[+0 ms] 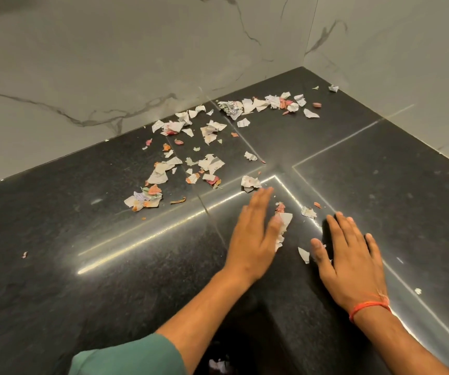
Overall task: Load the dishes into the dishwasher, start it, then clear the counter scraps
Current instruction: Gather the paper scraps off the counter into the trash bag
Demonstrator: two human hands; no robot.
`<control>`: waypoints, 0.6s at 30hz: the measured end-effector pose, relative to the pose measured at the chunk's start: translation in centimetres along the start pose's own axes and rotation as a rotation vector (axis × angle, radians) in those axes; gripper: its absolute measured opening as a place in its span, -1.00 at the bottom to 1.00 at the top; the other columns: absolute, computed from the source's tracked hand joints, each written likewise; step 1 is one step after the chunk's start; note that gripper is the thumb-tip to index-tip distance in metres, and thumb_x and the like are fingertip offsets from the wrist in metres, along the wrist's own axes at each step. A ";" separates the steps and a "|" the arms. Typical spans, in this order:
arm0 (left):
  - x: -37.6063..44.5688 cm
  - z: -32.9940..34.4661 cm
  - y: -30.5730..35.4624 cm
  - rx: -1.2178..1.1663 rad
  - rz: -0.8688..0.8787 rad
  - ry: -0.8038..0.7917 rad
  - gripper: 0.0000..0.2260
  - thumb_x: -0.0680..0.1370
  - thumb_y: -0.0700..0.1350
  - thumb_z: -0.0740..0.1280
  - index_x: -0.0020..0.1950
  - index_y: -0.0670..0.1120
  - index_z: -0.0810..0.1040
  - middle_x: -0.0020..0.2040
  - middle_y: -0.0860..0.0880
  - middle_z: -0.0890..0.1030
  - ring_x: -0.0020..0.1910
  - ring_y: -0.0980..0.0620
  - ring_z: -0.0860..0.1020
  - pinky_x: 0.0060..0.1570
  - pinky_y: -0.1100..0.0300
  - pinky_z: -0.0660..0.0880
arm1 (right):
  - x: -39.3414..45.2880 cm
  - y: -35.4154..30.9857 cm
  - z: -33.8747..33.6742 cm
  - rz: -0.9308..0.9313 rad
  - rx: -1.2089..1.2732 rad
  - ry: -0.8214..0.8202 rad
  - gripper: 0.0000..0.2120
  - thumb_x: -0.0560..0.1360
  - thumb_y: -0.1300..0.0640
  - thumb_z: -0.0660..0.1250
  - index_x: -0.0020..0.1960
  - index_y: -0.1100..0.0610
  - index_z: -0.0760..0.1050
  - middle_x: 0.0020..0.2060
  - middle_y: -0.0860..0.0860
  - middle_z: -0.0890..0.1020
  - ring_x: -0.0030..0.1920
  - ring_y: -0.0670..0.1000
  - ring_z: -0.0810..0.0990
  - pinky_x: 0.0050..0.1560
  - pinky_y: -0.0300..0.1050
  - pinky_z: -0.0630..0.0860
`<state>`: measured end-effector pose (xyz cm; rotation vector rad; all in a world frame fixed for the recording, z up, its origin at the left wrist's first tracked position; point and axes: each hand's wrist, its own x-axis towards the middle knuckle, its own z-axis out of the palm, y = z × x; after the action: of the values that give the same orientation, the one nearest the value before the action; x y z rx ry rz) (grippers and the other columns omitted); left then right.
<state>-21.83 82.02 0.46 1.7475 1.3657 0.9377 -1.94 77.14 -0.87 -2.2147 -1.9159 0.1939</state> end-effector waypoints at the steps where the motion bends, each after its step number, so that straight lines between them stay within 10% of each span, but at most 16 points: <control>1: -0.2 -1.7 -0.6 -0.001 -0.004 0.053 -0.51 0.70 0.06 0.16 0.64 0.13 0.16 0.63 0.14 0.20 0.62 0.18 0.12 0.57 -0.14 0.17 | 0.0 -0.1 0.0 0.002 0.000 -0.001 -0.24 0.58 -0.38 -0.25 0.61 0.01 0.13 0.60 -0.06 0.14 0.61 -0.07 0.01 0.59 0.10 0.00; 9: 1.2 -19.7 -10.3 0.349 -0.248 0.438 -0.43 0.69 0.12 0.18 0.65 -0.01 0.14 0.66 -0.05 0.14 0.65 -0.01 0.06 0.59 -0.23 0.04 | 0.2 0.0 0.0 0.011 -0.018 -0.015 -0.26 0.57 -0.38 -0.21 0.60 -0.01 0.17 0.60 -0.07 0.14 0.61 -0.08 0.01 0.59 0.08 -0.02; 13: 3.3 -22.7 -12.8 0.395 -0.424 0.366 -0.39 0.68 0.23 0.13 0.66 0.02 0.09 0.65 -0.05 0.20 0.62 -0.11 0.18 0.53 -0.23 0.21 | 0.2 0.0 0.0 0.020 -0.014 -0.007 -0.26 0.57 -0.38 -0.19 0.59 -0.01 0.19 0.60 -0.08 0.15 0.60 -0.08 0.03 0.59 0.07 0.00; 18: 6.0 -17.2 -10.4 0.459 -0.245 0.177 -0.52 0.69 0.24 0.06 0.60 0.17 0.19 0.46 0.02 0.46 0.42 -0.08 0.43 0.30 -0.19 0.45 | 0.1 0.0 0.0 0.022 -0.015 -0.001 -0.28 0.57 -0.38 -0.16 0.58 -0.02 0.23 0.59 -0.08 0.18 0.60 -0.07 0.06 0.59 0.07 0.02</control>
<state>-40.52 91.48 0.25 1.7926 1.9829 0.6912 -1.96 77.25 -0.81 -2.2464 -1.9006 0.1848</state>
